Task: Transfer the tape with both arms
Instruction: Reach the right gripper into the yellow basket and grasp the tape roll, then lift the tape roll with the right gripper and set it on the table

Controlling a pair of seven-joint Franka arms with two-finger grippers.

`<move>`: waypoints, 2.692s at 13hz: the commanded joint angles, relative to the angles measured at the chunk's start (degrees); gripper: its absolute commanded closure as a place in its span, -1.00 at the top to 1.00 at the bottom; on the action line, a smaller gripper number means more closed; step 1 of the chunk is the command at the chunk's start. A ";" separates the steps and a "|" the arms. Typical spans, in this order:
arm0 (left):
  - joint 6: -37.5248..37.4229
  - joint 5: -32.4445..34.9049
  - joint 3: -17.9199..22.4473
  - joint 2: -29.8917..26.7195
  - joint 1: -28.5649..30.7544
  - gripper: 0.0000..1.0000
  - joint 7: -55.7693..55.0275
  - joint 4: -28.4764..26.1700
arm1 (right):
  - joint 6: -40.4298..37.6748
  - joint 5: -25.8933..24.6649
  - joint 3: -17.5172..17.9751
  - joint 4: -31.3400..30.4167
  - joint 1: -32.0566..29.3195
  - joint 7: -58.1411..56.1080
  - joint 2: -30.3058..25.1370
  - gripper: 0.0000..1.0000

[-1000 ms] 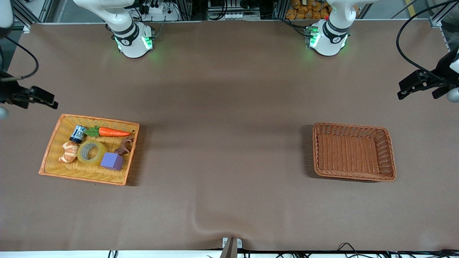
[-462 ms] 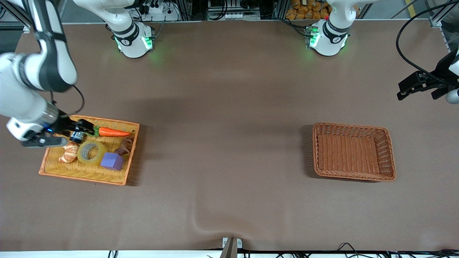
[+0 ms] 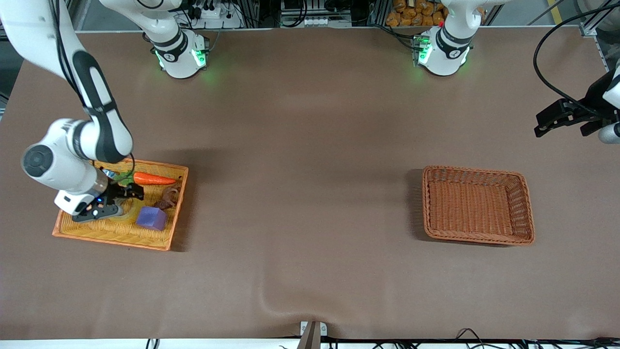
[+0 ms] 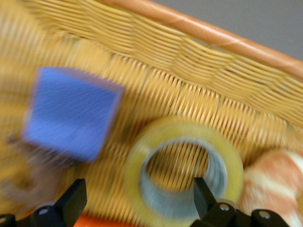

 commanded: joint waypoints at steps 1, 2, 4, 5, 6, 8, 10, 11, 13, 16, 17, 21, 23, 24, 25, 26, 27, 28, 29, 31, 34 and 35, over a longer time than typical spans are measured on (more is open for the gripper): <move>-0.55 0.40 -0.29 -0.03 0.03 1.00 0.89 0.29 | 1.92 0.93 0.47 1.10 -0.37 -1.53 2.88 1.00; -0.55 0.40 -0.20 -0.03 -0.06 1.00 0.80 0.29 | 1.66 0.93 0.47 1.28 -0.55 -1.61 2.96 0.74; -0.55 0.40 -0.29 -0.03 0.03 1.00 0.89 0.29 | 1.66 0.93 0.56 1.28 -0.37 -1.61 2.96 -0.46; -0.55 0.40 -0.29 0.06 -0.06 1.00 0.89 0.29 | 1.57 0.93 0.47 1.37 -0.46 -1.61 2.88 -0.94; -0.55 0.40 -0.29 0.15 -0.15 1.00 0.89 0.29 | 1.57 0.85 0.47 1.45 -0.90 -2.57 2.96 -1.00; -0.55 0.40 -0.37 0.24 0.20 1.00 0.98 0.29 | 1.48 0.93 0.56 1.54 -1.16 -4.78 2.79 -1.00; -0.20 0.40 -0.37 0.41 -0.06 1.00 0.89 0.38 | -1.49 1.11 0.82 2.41 -1.34 -5.21 0.43 -1.00; -0.11 0.40 -0.37 0.41 -0.15 1.00 0.89 0.38 | -4.12 1.11 1.00 3.47 -0.73 -5.22 -1.50 -1.00; 0.07 0.49 -0.37 0.41 -0.06 1.00 0.89 0.38 | -16.99 1.20 1.70 7.67 -0.20 -5.13 -6.42 -1.00; 0.24 0.49 -0.37 0.76 -0.24 1.00 0.89 0.38 | -29.43 6.19 6.43 16.02 0.59 -3.65 -7.49 -1.00; 0.59 0.49 -0.37 0.94 -0.15 1.00 0.89 0.38 | -29.98 7.16 7.75 17.44 2.07 0.37 -7.41 -1.00; 1.56 0.49 -0.38 1.11 -0.32 1.00 0.89 0.38 | -30.77 6.82 9.44 27.44 15.06 25.48 -4.43 -1.00; 1.48 0.49 -0.46 1.20 -0.32 1.00 0.80 0.38 | -30.86 6.83 9.61 30.27 22.08 35.78 -0.66 -1.00; 1.47 0.49 -0.46 1.55 -0.32 1.00 0.89 0.47 | -30.34 6.82 9.35 32.02 26.48 40.53 1.80 -1.00; 1.56 0.49 -0.46 1.55 -0.32 1.00 0.89 0.47 | -29.81 7.26 9.52 34.30 29.57 46.84 5.22 -1.00; 1.56 0.49 -0.46 1.55 -0.41 1.00 0.80 0.47 | -27.37 7.35 9.70 36.33 33.17 54.04 8.73 -1.00; 1.91 0.49 -0.46 1.64 -0.41 1.00 0.89 0.47 | -21.17 7.26 9.61 39.74 37.99 61.42 13.03 -1.00; 1.91 0.49 -0.46 1.64 -0.41 1.00 0.80 0.47 | -16.06 7.17 9.35 42.82 41.08 67.76 17.68 -1.00; 1.91 0.49 -0.55 1.64 -0.41 1.00 0.80 0.47 | -12.88 7.17 9.35 46.07 42.24 69.73 21.99 -1.00; 1.91 0.40 -0.55 1.64 -0.41 1.00 0.80 0.47 | -11.62 7.09 9.35 50.57 43.83 70.28 27.81 -1.00; 1.83 0.40 -0.64 1.82 -0.41 1.00 0.89 0.38 | -12.31 7.17 9.35 50.94 44.80 74.91 28.28 -1.00; 1.91 0.40 -0.64 1.91 -0.50 1.00 0.89 0.38 | -12.40 6.83 9.35 50.94 44.89 76.77 27.67 -0.39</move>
